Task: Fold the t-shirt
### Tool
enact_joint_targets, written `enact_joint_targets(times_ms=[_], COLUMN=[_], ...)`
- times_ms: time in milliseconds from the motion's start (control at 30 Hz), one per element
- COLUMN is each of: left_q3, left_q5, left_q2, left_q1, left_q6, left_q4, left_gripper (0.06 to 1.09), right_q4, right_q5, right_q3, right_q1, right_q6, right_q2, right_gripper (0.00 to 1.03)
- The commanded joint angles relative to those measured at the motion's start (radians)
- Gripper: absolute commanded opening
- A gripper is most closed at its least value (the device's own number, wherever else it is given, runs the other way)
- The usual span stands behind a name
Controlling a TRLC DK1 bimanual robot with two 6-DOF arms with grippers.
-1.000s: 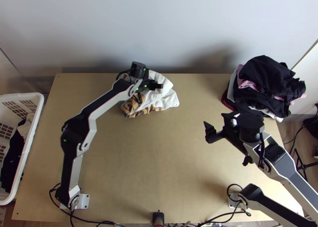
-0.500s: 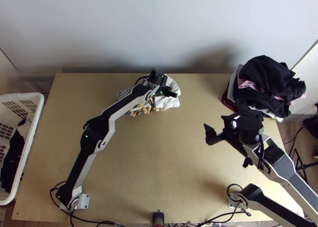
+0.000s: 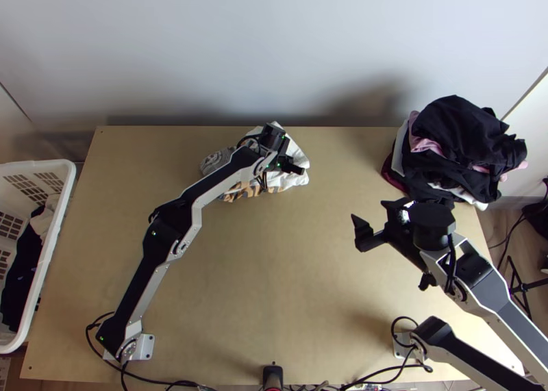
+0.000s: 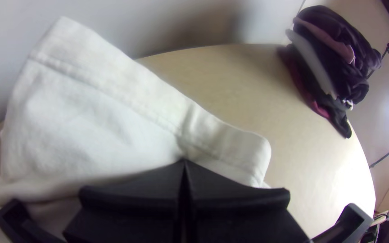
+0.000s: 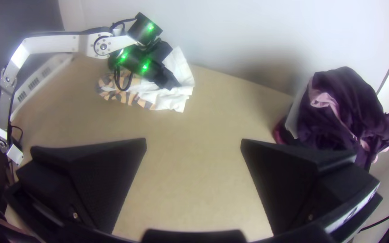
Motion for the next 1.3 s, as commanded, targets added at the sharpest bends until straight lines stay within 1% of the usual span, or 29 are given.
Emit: enact_joint_targets(times_ms=[0,67,100,133,167,200,233,333,467,600,767,900,967,1033,1133,1167,1267], left_q3=[-0.002,0.010,0.027,0.038,0.039,0.039,0.043,0.059,0.062,0.059,0.007,-0.014,-0.092,-0.231,-0.454,-0.504,-0.574], left_q5=[-0.027,-0.027,-0.025,-0.025,-0.025,-0.025,-0.024,-0.010,-0.010,-0.009,-0.005,-0.005,-0.007,-0.007,-0.007,-0.007,-0.007], left_q2=[-0.006,-0.036,-0.053,-0.073,-0.101,-0.125,-0.148,-0.202,-0.256,-0.323,-0.429,-0.524,-0.598,-0.698,-0.856,-0.895,-0.975], left_q1=[-0.002,-0.005,-0.007,-0.008,-0.010,-0.010,-0.008,0.001,0.012,0.024,0.047,0.090,0.116,0.141,0.185,0.205,0.251], left_q6=[-0.027,-0.027,-0.026,-0.024,-0.027,-0.033,-0.038,-0.069,-0.072,-0.072,-0.079,-0.095,-0.093,-0.084,-0.062,-0.061,-0.061], left_q4=[-0.054,-0.045,-0.045,-0.045,-0.040,-0.021,0.001,0.004,-0.010,-0.091,-0.180,-0.317,-0.347,-0.324,-0.217,-0.195,-0.198], left_gripper=[0.09,0.11,0.23,0.47,0.77,0.99,1.03,1.04,1.04,1.04,1.04,1.04,1.04,1.04,1.04,1.04,1.04], right_q4=[0.006,0.001,-0.002,-0.002,-0.003,-0.003,-0.003,-0.002,-0.003,-0.008,-0.011,0.007,0.038,0.075,0.125,0.148,0.227], right_q5=[-0.002,-0.002,-0.002,-0.002,-0.002,-0.002,-0.002,-0.002,-0.002,-0.004,-0.008,-0.054,-0.059,-0.085,-0.122,-0.129,-0.160], right_q3=[0.020,0.028,0.031,0.034,0.036,0.039,0.042,0.051,0.053,0.046,0.050,0.010,-0.032,-0.062,-0.093,-0.102,-0.115], right_q1=[0.000,0.000,0.000,0.000,0.000,0.000,0.000,-0.001,-0.009,-0.009,0.009,0.022,0.035,0.034,0.032,0.037,0.046], right_q6=[-0.001,-0.001,-0.001,-0.001,-0.003,-0.003,-0.003,-0.003,-0.001,0.000,0.006,0.086,0.123,0.181,0.269,0.292,0.351], right_q2=[0.007,0.008,0.008,0.008,0.008,0.010,0.011,0.011,0.013,0.011,0.016,0.040,0.048,0.063,0.123,0.148,0.226], right_gripper=[0.97,0.98,0.98,0.98,0.98,0.98,0.98,0.98,0.98,0.98,0.98,0.98,0.98,0.98,0.98,0.98,0.98])
